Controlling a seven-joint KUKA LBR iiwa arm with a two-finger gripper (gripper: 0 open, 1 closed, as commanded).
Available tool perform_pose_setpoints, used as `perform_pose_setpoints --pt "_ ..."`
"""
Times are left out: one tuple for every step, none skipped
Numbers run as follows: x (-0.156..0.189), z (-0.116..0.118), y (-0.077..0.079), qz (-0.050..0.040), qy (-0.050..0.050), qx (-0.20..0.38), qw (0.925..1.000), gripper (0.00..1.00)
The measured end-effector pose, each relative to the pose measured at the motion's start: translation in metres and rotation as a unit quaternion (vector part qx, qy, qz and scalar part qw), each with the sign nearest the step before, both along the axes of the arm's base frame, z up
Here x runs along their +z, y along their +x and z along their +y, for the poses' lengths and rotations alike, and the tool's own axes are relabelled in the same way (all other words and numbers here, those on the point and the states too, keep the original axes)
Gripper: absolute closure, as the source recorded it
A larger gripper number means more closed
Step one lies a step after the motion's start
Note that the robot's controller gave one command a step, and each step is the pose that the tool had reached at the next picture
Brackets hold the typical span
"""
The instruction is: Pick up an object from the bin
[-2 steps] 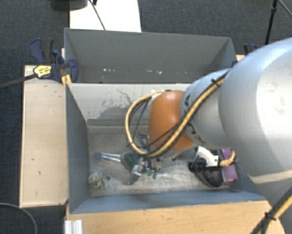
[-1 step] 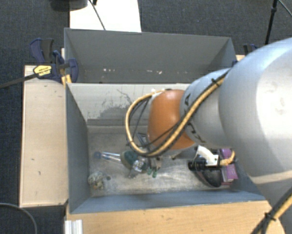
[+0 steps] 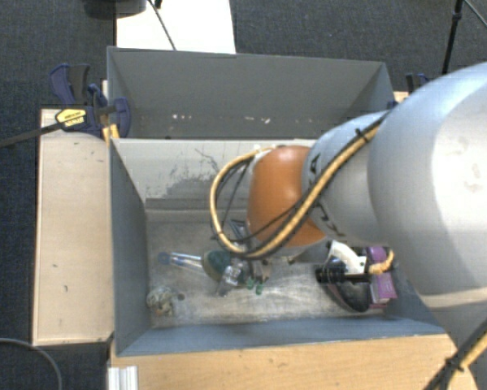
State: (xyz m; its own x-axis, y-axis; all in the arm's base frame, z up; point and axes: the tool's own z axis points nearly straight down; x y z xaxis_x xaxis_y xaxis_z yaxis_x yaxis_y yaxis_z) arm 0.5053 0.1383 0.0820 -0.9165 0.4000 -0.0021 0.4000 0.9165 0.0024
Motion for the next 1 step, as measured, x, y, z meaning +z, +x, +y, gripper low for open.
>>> perform_pose_setpoints --pt "0.0599 0.0004 0.0016 -0.0015 0.000 0.002 1.0000 1.00"
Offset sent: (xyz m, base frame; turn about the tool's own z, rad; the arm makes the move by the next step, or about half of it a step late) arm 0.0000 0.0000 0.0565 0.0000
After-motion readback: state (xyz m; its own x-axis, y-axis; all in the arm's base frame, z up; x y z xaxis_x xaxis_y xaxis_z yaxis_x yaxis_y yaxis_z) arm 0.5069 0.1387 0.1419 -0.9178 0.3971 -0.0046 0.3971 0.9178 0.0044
